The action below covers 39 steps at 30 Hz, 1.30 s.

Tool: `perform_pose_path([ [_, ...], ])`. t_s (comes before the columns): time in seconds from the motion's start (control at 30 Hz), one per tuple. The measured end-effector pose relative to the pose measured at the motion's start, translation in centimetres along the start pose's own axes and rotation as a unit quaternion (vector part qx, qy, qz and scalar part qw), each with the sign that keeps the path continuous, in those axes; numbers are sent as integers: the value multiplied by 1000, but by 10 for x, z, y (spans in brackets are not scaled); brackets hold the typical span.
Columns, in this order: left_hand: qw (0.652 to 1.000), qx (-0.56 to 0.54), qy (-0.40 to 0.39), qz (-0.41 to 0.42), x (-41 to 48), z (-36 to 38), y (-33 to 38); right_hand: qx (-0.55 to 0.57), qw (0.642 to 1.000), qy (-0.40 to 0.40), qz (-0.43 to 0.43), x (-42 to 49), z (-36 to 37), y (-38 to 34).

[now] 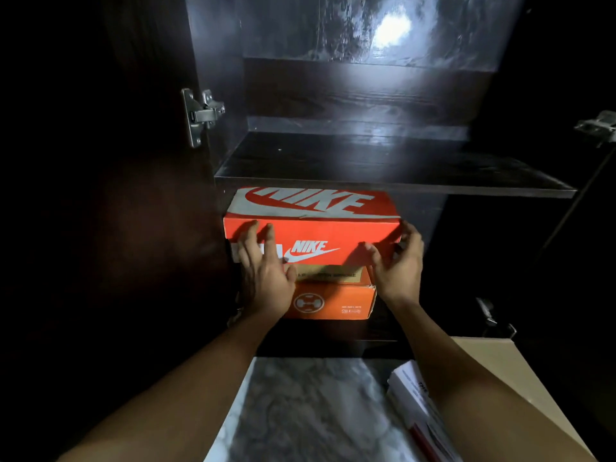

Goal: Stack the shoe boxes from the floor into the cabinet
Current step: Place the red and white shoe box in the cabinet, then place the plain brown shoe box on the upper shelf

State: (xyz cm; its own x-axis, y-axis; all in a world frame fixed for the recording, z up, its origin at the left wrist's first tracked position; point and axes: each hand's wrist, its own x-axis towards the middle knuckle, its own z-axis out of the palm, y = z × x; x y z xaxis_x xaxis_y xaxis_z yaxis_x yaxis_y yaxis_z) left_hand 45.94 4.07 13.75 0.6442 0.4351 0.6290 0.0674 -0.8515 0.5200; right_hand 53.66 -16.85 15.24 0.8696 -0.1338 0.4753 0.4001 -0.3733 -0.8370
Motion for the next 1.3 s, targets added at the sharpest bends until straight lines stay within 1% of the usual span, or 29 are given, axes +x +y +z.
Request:
perform_pose_path([
  [0.1, 998, 3, -60, -25, 16, 8, -8, -41, 998, -37, 8, 12, 15, 1],
  [0.2, 994, 20, -100, -44, 38, 11, -12, -75, 994, -79, 24, 31, 22, 0],
  [0.33, 987, -8, -152, -54, 64, 11, -9, -102, 985, -134, 30, 62, 26, 4],
  [0.47, 981, -6, -185, -65, 66, 15, -12, -108, 977, -177, 48, 71, 30, 18],
  [0.57, 977, 5, -197, -77, 62, 14, -15, -98, 973, -205, 31, 71, 29, 18],
  [0.73, 978, 21, -199, -67, 68, -10, -9, -128, 978, -166, 1, 64, 9, -3],
  [0.9, 971, -2, -237, -37, 40, -43, 28, -147, 976, -154, 45, 23, -56, -20],
  [1.07, 962, -31, -268, 35, 18, -85, 93, -152, 978, -118, 81, -20, -140, -55],
  [1.2, 942, -51, -320, 84, -15, -102, 148, -137, 977, -90, 134, -71, -204, -65],
  [1.3, 921, -58, -367, 120, -57, -103, 164, -137, 971, -66, 185, -128, -237, -54],
])
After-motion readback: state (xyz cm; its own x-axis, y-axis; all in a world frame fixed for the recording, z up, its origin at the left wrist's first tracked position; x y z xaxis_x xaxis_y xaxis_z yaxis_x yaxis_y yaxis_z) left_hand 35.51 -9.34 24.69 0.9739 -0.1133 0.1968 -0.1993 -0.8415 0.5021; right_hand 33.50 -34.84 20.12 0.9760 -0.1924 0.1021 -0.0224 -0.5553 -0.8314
